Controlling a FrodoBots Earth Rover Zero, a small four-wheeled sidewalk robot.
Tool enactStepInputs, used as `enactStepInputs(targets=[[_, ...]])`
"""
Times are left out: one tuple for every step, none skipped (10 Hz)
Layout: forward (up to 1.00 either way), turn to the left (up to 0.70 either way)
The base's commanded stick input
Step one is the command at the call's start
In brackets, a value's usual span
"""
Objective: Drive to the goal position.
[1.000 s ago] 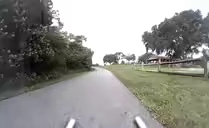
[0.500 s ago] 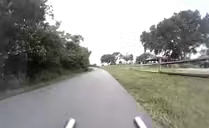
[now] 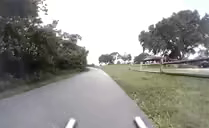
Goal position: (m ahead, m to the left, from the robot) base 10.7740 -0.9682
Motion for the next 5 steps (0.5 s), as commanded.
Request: enactStepInputs(targets=[[0.70,0.00],[0.70,0.00],[0.70,0.00],[0.70,0.00],[0.70,0.00]])
